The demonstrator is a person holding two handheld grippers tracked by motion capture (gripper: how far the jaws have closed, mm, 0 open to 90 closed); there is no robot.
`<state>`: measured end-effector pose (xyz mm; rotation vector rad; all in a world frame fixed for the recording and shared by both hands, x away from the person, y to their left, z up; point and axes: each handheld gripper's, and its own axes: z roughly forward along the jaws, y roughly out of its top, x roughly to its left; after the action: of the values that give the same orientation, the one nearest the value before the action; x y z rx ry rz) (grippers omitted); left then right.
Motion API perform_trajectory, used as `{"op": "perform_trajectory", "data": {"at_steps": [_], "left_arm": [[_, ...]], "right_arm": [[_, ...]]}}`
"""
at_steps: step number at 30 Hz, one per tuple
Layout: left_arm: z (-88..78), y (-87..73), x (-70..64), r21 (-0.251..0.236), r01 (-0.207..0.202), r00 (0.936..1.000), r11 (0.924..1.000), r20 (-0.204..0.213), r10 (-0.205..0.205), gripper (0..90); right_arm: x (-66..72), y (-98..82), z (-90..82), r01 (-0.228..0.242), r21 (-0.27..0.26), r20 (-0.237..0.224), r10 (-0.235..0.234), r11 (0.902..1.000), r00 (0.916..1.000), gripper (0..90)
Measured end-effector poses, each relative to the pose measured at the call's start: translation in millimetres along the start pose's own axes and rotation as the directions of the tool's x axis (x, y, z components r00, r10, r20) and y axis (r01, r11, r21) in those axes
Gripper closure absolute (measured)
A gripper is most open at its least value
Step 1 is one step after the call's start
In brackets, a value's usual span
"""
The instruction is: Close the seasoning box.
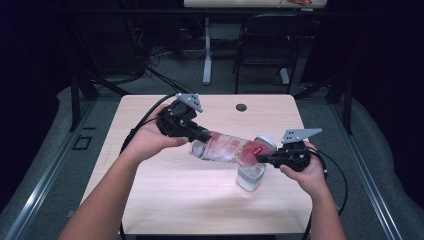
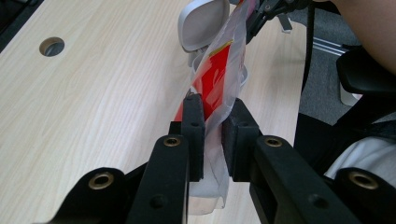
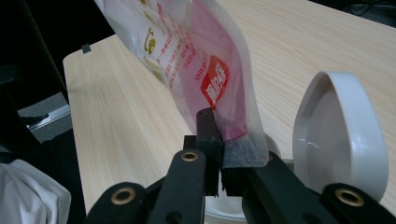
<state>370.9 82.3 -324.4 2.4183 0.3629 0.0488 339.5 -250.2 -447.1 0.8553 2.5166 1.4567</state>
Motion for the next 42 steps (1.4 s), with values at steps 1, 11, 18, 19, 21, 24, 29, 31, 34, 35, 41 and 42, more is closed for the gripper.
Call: {"op": "perform_trajectory", "data": {"at_steps": [1,11,18,19,21,24,29,31,34,35,41,42], "left_arm": [[0.0,0.3,-0.1,0.001,-0.003,1.0,1.0,-0.001,0.003,80.5],[1.2,2.3,-1.0,0.001,-0.007,1.0,1.0,0.002,0.007,80.6],[1.7,3.2,-1.7,0.001,-0.009,1.0,1.0,0.003,0.009,80.6],[1.8,3.4,-1.8,0.0,-0.01,0.9999,1.0,0.003,0.01,80.6],[1.8,3.9,-1.7,0.002,-0.014,0.9999,0.9999,0.005,0.014,80.6],[2.1,4.3,-1.9,-0.002,-0.012,0.9999,0.9999,0.006,0.012,80.6],[2.3,4.9,-2.0,-0.004,-0.011,0.9999,0.9999,0.005,0.011,80.6],[2.4,5.2,-2.1,-0.004,-0.012,0.9999,0.9999,0.004,0.012,80.6],[2.5,5.6,-2.1,-0.003,-0.013,0.9999,0.9999,0.004,0.013,80.6],[2.5,5.6,-2.1,-0.003,-0.013,0.9999,0.9999,0.005,0.013,80.6],[2.9,6.3,-1.4,-0.006,-0.015,0.9998,0.9999,0.014,0.015,80.6],[3.0,6.7,-1.6,-0.006,-0.016,0.9998,0.9999,0.015,0.016,80.6]], "right_arm": [[0.2,0.0,0.2,-0.002,-0.001,0.0,0.002,1.0,1.0,88.5],[-0.5,-0.5,0.5,-0.002,0.005,0.004,0.002,1.0,1.0,88.2],[-0.7,-0.3,0.8,0.002,0.009,0.003,-0.002,1.0,1.0,87.9],[-0.5,-0.3,0.8,0.003,0.009,0.002,-0.003,1.0,1.0,87.8],[0.0,-0.4,1.0,-0.002,0.002,0.0,0.002,1.0,1.0,87.8],[-0.2,-0.5,1.0,-0.003,0.0,-0.002,0.003,1.0,1.0,87.7],[-0.6,-0.6,0.8,-0.002,0.003,-0.002,0.002,1.0,1.0,87.6],[-0.5,-0.6,0.7,-0.001,0.003,-0.001,0.001,1.0,1.0,87.5],[-0.7,-0.6,0.5,-0.002,0.002,-0.001,0.002,1.0,1.0,87.4],[-0.9,-0.6,0.4,-0.001,0.002,-0.003,0.001,1.0,1.0,87.1],[-2.1,-1.2,0.0,-0.002,-0.002,0.002,0.002,1.0,1.0,86.4],[-2.3,-1.4,0.1,-0.003,-0.003,0.002,0.003,1.0,1.0,86.3]]}}
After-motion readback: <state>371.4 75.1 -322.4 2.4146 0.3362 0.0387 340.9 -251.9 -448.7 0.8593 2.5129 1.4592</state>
